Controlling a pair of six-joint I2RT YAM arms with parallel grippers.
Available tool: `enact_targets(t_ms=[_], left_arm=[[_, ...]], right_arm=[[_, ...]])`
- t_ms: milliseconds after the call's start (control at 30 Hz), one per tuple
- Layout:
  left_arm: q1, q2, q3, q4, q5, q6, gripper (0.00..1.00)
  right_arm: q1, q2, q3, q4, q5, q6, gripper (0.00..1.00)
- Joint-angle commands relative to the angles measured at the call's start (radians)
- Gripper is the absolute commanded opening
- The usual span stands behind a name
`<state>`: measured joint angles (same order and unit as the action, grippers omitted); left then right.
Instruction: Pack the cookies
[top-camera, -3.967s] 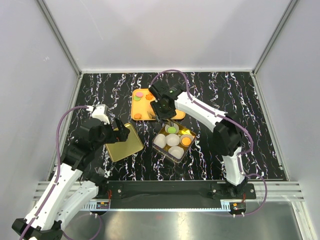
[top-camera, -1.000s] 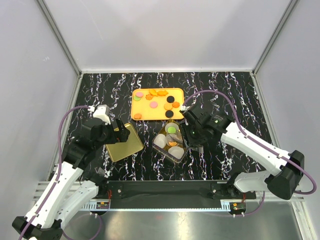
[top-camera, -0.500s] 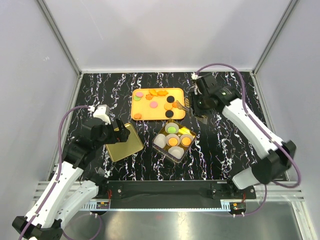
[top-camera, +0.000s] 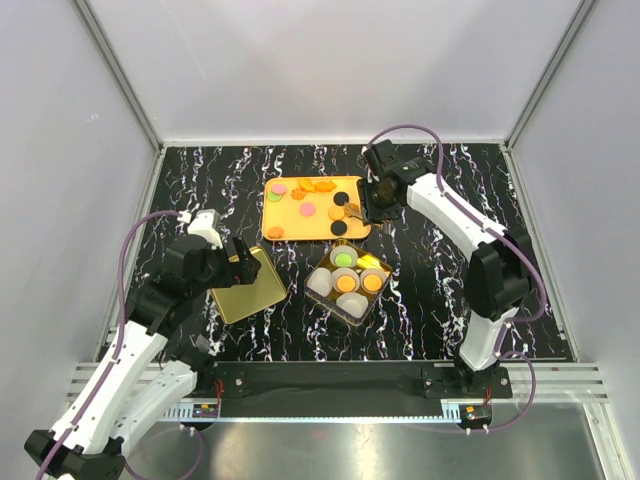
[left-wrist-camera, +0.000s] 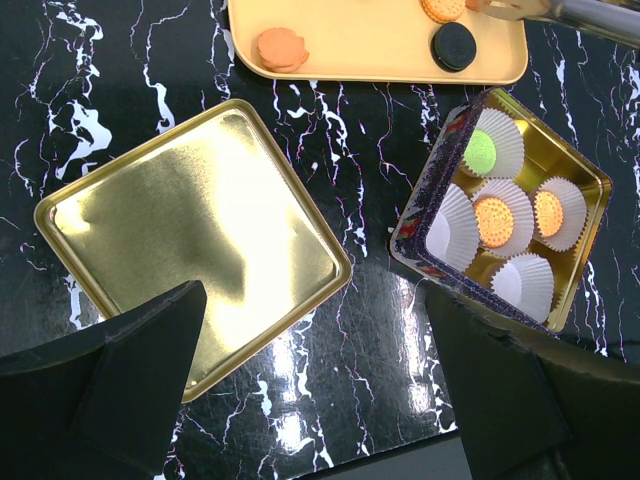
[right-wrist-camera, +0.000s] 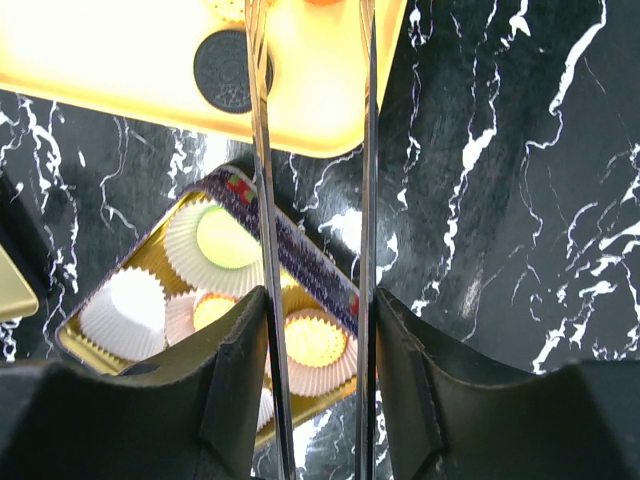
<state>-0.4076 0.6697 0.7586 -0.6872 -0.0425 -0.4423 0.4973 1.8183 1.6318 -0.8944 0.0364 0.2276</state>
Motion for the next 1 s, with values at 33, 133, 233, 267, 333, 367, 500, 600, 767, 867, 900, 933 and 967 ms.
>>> enact_targets(t_ms=[33, 133, 233, 267, 333, 367, 500, 600, 767, 867, 900, 933, 967], left_arm=[[-0.007, -0.001, -0.002, 0.032, -0.019, 0.001, 0.99], [-0.007, 0.001, -0.002, 0.032, -0.02, 0.001, 0.99], [-0.007, 0.001, -0.002, 0.032, -0.022, -0.001, 0.99], [-0.007, 0.001, -0.002, 0.032, -0.022, -0.001, 0.99], [-0.007, 0.002, -0.002, 0.031, -0.023, -0.001, 0.99], [-0.007, 0.004, -0.004, 0.032, -0.023, 0.001, 0.99], [-0.007, 0.005, -0.002, 0.031, -0.023, -0.001, 0.99], [-0.007, 0.008, -0.002, 0.031, -0.025, -0.001, 0.99], [-0.007, 0.008, -0.002, 0.031, -0.025, -0.001, 0.99], [-0.007, 0.011, -0.002, 0.031, -0.026, -0.001, 0.99], [-0.007, 0.011, -0.001, 0.031, -0.026, -0.001, 0.99], [-0.007, 0.01, -0.002, 0.029, -0.026, -0.001, 0.99], [-0.007, 0.008, -0.002, 0.029, -0.028, -0.001, 0.99]], right_arm=[[-0.005, 0.025, 0.063, 0.052, 0.034, -0.007, 0.51], [-0.005, 0.044, 0.072, 0.048, 0.046, -0.01, 0.51], [-0.006, 0.056, 0.079, 0.045, 0.049, -0.011, 0.52], [-0.006, 0.062, 0.077, 0.046, 0.049, -0.014, 0.52], [-0.006, 0.067, 0.079, 0.046, 0.034, -0.011, 0.52], [-0.005, 0.068, 0.08, 0.046, 0.03, -0.01, 0.52], [-0.006, 0.078, 0.079, 0.048, 0.01, -0.007, 0.52], [-0.005, 0.081, 0.079, 0.051, -0.001, -0.004, 0.52], [-0.005, 0.09, 0.082, 0.054, -0.001, -0.007, 0.52], [-0.005, 0.101, 0.088, 0.048, -0.001, -0.01, 0.52], [-0.005, 0.101, 0.089, 0.045, -0.001, -0.008, 0.52], [-0.006, 0.099, 0.086, 0.046, -0.001, -0.008, 0.52], [-0.005, 0.096, 0.085, 0.048, 0.002, -0.011, 0.52]])
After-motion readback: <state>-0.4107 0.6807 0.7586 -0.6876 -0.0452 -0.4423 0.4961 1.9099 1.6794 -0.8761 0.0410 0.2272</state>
